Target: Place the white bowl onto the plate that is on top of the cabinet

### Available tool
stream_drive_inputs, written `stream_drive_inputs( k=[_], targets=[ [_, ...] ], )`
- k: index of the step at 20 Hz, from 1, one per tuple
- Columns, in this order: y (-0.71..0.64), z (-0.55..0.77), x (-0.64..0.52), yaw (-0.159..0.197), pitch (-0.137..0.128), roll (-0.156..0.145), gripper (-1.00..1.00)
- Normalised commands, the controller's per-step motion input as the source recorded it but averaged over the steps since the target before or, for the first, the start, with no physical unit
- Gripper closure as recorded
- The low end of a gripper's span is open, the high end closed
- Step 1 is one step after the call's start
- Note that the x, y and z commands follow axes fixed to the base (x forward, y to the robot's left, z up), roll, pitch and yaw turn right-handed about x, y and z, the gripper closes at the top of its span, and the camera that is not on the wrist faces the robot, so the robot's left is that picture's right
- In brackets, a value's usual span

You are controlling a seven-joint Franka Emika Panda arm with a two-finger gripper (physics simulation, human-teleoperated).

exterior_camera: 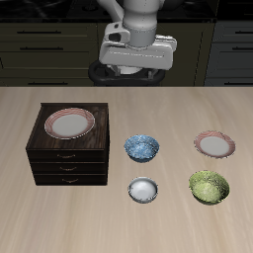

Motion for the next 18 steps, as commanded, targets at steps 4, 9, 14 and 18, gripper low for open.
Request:
stream_drive_inputs(
  k=[4, 9, 14, 18],
  targets=[
    [0.02, 0.08, 0.35, -0.011, -0.006, 0.004, -1.00],
    [0.01, 0.05, 0.34, -0.002, 0.005, 0.013, -1.00],
    [0.04, 0.04, 0.30, -0.009, 0.003, 0.019, -1.00],
    [0.03, 0.08, 0.23, -0.003, -0.017, -0.002, -1.00]
  ],
)
